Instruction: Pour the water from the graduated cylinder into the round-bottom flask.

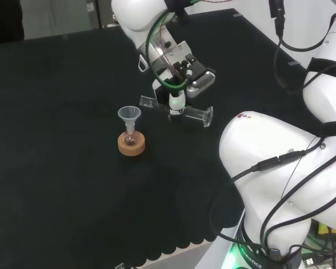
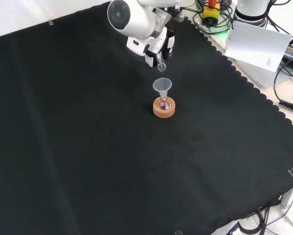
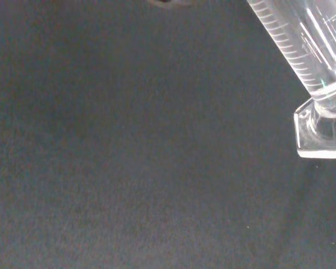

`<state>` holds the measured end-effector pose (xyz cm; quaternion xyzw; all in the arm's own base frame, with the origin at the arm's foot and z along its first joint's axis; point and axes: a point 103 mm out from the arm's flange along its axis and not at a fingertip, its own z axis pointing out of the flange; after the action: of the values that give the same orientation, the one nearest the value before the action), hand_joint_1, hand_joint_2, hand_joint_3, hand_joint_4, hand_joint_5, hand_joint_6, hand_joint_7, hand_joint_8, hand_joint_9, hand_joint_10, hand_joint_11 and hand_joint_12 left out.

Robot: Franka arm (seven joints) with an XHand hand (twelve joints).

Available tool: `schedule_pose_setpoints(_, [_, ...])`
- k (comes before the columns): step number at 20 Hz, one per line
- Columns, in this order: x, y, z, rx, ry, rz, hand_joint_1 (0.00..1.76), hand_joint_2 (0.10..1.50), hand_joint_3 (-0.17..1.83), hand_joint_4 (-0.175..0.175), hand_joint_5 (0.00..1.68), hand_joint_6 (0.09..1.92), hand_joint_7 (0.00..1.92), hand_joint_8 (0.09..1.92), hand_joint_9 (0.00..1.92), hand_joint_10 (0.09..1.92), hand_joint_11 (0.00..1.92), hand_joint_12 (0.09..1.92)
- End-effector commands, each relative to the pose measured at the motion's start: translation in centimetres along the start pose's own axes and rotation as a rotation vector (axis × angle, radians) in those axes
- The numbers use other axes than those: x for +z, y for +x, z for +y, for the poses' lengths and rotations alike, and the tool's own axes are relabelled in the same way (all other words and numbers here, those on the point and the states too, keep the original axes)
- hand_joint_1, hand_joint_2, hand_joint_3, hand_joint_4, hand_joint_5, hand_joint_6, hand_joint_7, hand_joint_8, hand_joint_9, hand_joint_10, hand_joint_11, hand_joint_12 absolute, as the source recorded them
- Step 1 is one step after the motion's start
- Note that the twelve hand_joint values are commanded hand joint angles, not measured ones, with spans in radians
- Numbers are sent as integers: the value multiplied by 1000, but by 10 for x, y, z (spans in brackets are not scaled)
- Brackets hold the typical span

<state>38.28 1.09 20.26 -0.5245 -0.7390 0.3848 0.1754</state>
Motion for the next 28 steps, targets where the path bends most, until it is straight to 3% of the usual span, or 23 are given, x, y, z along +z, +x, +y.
schedule_pose_setpoints(1, [-1,2,-1,24,46,-43,1258,1122,-1,-175,949,1031,988,1023,1372,139,1061,892])
schedule_pose_setpoints(17, [-20,8,3,34,103,-79,1258,1121,-1,-175,951,1027,990,1020,1375,129,1061,883])
schedule_pose_setpoints(28, [-20,11,7,46,178,-100,1258,1121,0,-175,951,1027,990,1019,1378,124,1061,880])
